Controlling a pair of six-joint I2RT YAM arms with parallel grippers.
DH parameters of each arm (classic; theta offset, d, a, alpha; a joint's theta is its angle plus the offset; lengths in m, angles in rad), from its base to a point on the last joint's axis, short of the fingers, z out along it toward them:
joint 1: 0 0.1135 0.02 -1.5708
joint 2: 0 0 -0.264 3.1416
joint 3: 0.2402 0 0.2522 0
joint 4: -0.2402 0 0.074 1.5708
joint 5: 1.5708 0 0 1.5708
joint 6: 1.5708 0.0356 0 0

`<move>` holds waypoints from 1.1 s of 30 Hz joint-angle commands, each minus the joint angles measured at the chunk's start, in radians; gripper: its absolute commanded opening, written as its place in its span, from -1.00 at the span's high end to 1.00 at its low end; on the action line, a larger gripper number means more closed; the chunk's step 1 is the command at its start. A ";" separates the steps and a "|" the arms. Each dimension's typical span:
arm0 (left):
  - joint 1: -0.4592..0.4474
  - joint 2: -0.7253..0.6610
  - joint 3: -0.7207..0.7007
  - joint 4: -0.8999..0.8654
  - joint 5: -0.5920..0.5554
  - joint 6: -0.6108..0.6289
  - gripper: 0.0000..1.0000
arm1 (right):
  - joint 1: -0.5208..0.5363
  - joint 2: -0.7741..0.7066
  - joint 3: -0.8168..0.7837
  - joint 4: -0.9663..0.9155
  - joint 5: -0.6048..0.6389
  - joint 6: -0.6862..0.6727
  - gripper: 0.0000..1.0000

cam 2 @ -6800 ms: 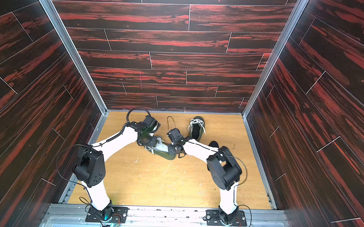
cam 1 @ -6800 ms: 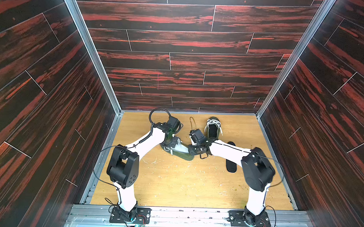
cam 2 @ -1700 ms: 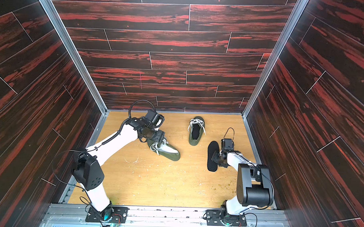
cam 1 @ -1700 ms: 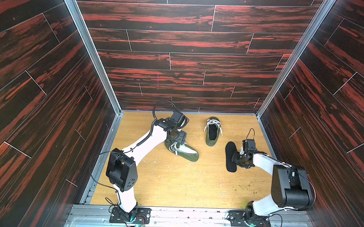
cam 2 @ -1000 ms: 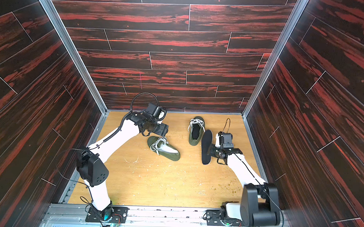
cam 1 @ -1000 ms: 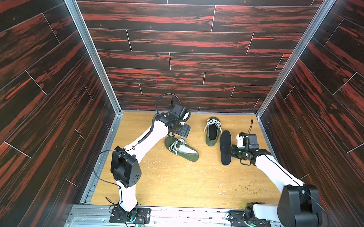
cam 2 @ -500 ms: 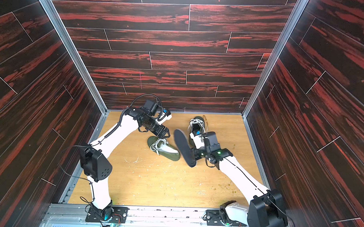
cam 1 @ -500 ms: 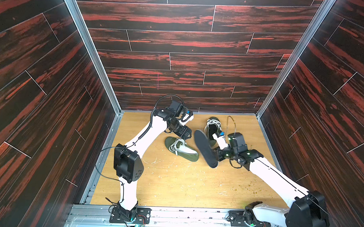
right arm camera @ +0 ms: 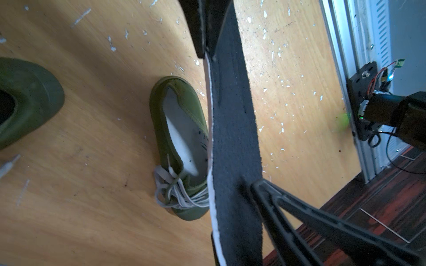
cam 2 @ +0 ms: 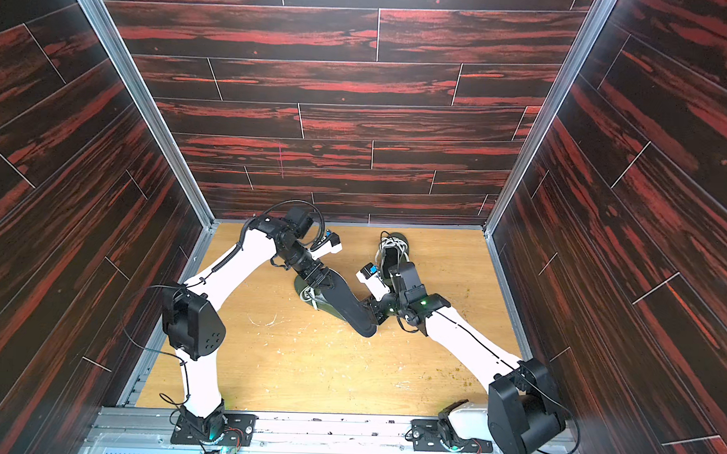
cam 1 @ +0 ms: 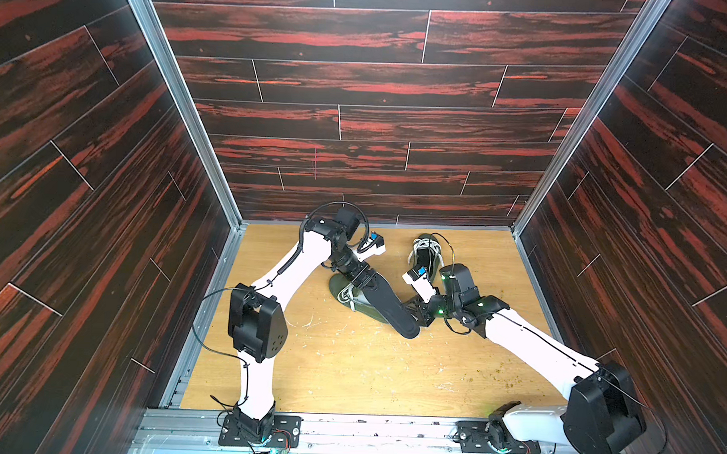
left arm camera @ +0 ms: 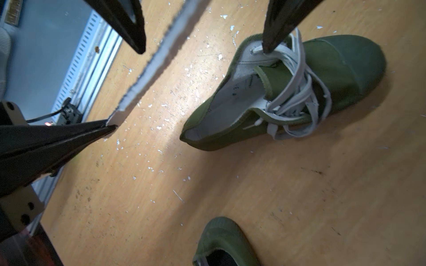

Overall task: Insert the insole into the shoe
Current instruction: Pick up the insole from the center of the board.

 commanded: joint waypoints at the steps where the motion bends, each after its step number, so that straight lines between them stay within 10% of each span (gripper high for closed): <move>1: 0.008 -0.034 -0.025 -0.056 0.084 0.041 -0.54 | 0.005 0.007 0.013 0.041 -0.056 -0.022 1.00; 12: 0.008 -0.063 -0.046 -0.055 0.151 0.051 -0.16 | 0.013 0.074 0.069 0.016 -0.068 -0.084 1.00; 26: 0.008 -0.077 -0.056 -0.104 0.159 0.074 1.00 | 0.013 0.105 0.087 0.014 -0.005 -0.108 0.99; 33: 0.008 -0.100 -0.070 -0.054 0.173 -0.013 1.00 | 0.035 0.046 0.027 0.127 0.119 -0.100 -0.10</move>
